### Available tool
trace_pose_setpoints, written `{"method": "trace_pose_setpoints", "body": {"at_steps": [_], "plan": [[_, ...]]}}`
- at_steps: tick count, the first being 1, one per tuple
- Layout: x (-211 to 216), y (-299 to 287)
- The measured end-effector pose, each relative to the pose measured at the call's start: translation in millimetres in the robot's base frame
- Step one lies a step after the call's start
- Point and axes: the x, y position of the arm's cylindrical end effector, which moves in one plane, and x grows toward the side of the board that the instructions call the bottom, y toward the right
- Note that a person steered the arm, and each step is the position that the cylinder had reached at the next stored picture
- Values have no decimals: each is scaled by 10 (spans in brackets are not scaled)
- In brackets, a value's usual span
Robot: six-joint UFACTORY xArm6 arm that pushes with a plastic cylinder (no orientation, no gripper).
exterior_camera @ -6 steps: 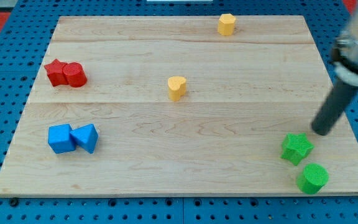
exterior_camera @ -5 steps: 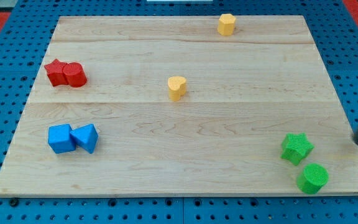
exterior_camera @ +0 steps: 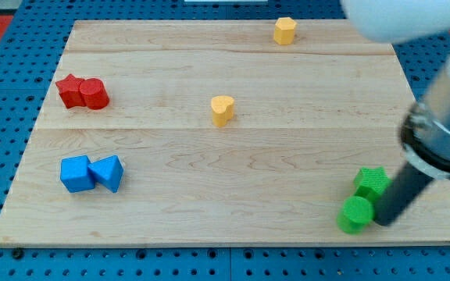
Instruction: Push the green circle towards the bottom center of the board
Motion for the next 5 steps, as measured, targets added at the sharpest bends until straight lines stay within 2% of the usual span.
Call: {"method": "trace_pose_setpoints", "body": {"at_steps": [1,3,4,5], "plan": [[-373,-490],[217,188],[340,-416],[-84,-1075]]}}
